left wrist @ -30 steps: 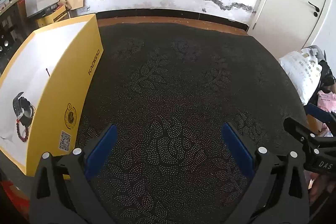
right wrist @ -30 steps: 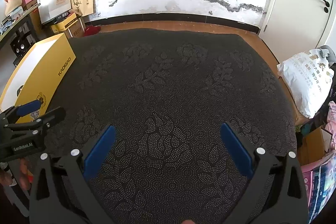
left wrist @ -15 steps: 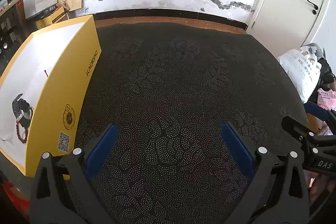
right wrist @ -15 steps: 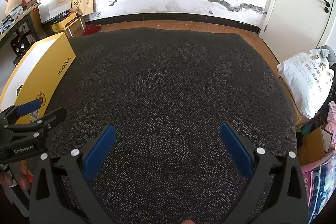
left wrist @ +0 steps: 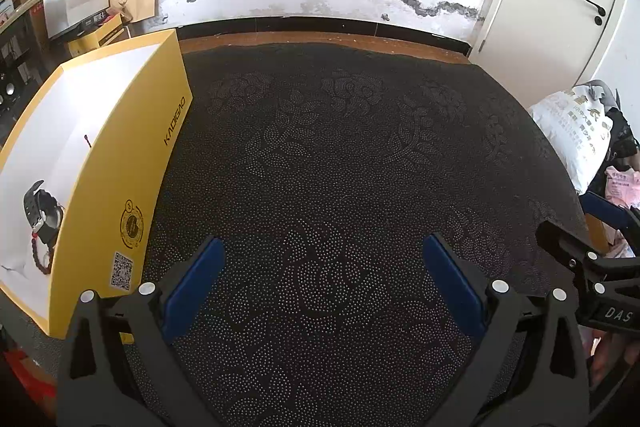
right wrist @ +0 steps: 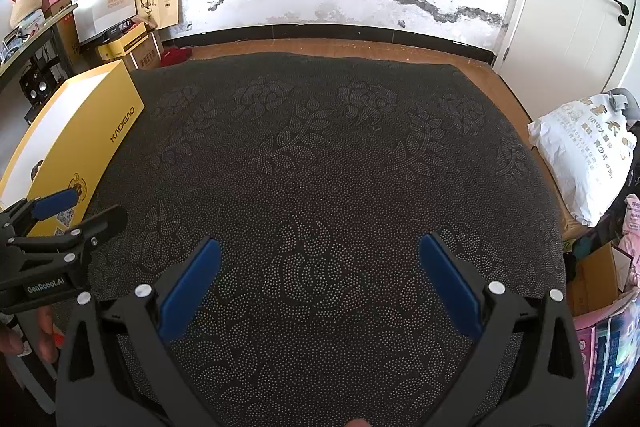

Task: Organize jewelry

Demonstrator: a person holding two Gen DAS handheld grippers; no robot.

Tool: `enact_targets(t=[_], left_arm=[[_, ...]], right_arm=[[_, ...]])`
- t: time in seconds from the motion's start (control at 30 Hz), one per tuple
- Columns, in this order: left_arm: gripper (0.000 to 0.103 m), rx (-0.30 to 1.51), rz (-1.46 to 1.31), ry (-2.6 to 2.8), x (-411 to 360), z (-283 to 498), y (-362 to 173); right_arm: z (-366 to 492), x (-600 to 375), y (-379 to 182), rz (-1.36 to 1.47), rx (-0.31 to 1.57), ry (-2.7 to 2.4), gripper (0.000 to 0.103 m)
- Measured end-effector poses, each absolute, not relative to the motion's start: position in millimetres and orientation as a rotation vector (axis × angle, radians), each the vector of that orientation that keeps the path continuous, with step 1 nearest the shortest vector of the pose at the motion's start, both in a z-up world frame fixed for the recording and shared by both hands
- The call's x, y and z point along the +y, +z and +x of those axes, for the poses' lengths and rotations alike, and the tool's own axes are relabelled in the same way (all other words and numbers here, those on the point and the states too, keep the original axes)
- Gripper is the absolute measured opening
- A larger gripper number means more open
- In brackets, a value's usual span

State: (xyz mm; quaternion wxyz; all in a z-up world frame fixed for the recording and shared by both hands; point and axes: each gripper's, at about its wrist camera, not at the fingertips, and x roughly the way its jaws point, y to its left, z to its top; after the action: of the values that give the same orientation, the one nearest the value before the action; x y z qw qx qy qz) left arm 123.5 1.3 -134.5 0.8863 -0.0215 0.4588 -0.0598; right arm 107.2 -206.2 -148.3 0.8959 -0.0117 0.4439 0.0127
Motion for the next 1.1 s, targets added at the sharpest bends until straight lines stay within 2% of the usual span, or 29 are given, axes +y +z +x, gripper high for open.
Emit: enact_targets(t=[1.1], left_arm=[[0.097,0.969,-0.018,-0.12,0.2,126.6,-136.5]], right_arm=[[106.5,-204.4,-147.3,-0.029,0.914,0.026,0.096]])
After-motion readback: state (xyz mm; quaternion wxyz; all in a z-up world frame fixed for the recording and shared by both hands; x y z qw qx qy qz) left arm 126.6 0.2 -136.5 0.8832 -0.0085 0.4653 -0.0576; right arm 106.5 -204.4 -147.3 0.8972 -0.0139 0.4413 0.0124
